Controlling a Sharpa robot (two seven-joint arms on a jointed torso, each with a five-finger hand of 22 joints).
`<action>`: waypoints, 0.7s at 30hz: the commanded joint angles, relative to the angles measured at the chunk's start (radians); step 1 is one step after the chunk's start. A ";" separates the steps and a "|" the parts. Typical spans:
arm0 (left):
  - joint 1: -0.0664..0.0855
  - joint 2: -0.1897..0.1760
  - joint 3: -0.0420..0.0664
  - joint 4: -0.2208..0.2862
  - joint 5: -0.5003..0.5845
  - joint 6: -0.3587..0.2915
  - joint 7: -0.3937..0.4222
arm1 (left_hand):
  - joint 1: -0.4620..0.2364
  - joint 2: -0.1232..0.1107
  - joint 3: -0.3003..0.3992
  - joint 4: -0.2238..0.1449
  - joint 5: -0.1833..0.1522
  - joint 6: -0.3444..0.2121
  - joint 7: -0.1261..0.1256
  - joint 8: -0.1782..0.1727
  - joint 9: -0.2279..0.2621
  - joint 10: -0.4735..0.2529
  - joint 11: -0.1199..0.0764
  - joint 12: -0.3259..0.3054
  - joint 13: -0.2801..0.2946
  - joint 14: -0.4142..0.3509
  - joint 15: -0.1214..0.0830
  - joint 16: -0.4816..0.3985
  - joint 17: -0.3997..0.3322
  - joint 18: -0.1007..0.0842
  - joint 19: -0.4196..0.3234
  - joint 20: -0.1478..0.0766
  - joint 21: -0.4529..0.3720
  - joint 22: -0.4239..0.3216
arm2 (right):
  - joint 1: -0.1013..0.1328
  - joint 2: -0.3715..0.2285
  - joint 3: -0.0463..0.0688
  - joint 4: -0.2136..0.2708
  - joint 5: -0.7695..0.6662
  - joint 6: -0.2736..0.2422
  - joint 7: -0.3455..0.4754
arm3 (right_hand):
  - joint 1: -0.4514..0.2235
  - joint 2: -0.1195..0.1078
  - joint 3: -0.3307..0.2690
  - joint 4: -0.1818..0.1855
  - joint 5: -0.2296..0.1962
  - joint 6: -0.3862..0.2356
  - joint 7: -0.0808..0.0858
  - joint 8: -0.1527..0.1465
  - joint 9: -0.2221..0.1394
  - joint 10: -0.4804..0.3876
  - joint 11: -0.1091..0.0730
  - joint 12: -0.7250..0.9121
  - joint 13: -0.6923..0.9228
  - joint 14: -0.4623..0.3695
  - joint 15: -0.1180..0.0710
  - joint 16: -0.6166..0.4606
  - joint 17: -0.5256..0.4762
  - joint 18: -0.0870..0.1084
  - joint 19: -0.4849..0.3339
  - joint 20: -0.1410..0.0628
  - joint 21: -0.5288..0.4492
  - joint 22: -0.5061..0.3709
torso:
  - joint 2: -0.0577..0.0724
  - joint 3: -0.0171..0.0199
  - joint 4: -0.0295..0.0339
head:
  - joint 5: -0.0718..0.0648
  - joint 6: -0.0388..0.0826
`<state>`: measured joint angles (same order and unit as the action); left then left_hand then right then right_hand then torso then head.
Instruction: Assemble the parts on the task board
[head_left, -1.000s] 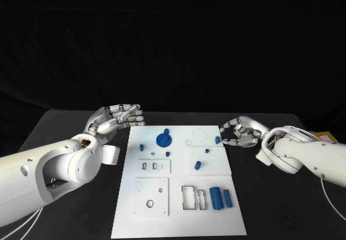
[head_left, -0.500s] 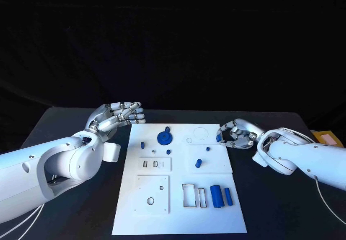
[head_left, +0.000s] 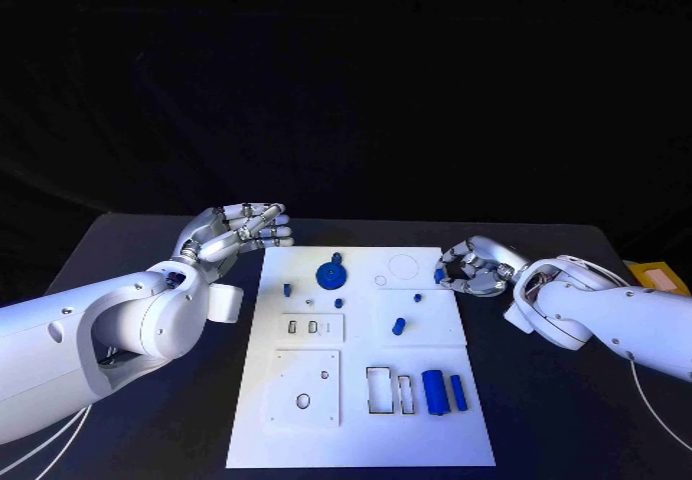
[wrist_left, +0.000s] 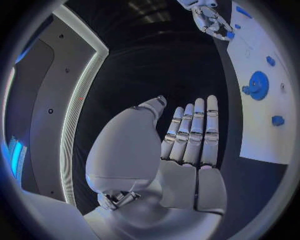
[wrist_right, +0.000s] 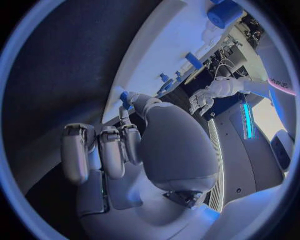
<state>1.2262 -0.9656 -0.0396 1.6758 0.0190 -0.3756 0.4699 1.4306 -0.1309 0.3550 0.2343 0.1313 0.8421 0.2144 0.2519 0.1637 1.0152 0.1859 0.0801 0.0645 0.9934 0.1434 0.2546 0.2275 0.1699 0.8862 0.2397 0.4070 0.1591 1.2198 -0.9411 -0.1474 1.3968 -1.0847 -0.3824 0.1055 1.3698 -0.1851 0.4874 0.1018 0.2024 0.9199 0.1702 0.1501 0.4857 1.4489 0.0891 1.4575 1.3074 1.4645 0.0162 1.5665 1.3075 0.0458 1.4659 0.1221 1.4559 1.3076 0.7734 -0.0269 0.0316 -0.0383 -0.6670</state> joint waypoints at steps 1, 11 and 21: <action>0.000 0.002 0.001 0.001 0.002 0.025 0.001 | -0.008 -0.005 0.005 0.001 -0.004 -0.006 0.038 -0.004 -0.002 0.002 0.006 -0.004 0.002 -0.006 -0.002 -0.002 0.001 0.012 -0.006 0.000 -0.005 -0.002 | -0.001 0.003 0.000 -0.003 -0.003 -0.014 -0.011 | -0.002 0.017 0.009 0.001 -0.007 0.016 -0.004 0.008 0.004 0.007 -0.006 0.004 0.127 0.106 -0.002 0.004 0.261 -0.011 0.016 0.001 0.004 0.168 | 0.000 0.0004 -0.0004 | 0.000 0.001; 0.000 0.002 0.001 0.001 0.002 0.029 -0.003 | -0.008 -0.005 0.005 0.001 -0.004 -0.006 0.038 -0.004 -0.002 0.002 0.006 -0.004 0.002 -0.006 -0.002 -0.002 0.001 0.012 -0.006 0.000 -0.005 -0.002 | -0.001 0.012 0.000 -0.007 0.003 -0.029 -0.019 | -0.011 0.023 0.012 0.000 -0.012 0.036 -0.012 0.019 0.011 0.010 -0.013 0.007 0.130 0.106 -0.008 0.004 0.263 -0.011 0.016 -0.004 0.004 0.169 | 0.001 -0.0003 0.0008 | -0.003 -0.001; 0.000 0.000 0.001 0.002 0.002 0.030 -0.005 | -0.008 -0.005 0.005 0.001 -0.004 -0.006 0.038 -0.004 -0.002 0.002 0.006 -0.004 0.002 -0.006 -0.002 -0.002 0.001 0.012 -0.006 0.000 -0.005 -0.002 | -0.001 0.016 0.000 -0.005 0.004 -0.053 -0.023 | -0.015 0.031 0.015 -0.007 -0.014 0.066 -0.030 0.043 0.025 0.018 -0.028 0.013 0.137 0.106 -0.021 0.004 0.263 -0.014 0.023 -0.016 0.011 0.177 | 0.000 -0.0003 0.0003 | -0.002 -0.004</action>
<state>1.2261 -0.9662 -0.0397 1.6755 0.0190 -0.3665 0.4630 1.4306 -0.1309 0.3550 0.2344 0.1313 0.8421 0.2144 0.2519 0.1637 1.0152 0.1859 0.0802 0.0644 0.9934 0.1434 0.2546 0.2273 0.1698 0.8861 0.2397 0.4070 0.1593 1.2195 -0.9259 -0.1473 1.3893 -1.0795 -0.4174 0.0881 1.3566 -0.1619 0.4984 0.0962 0.1908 0.9807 0.1408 0.1896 0.5066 1.4663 0.0674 1.4652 1.3073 1.4646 0.0015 1.5665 1.3074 0.0457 1.4663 0.1139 1.4608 1.3074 0.7734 -0.0272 0.0322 -0.0407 -0.6700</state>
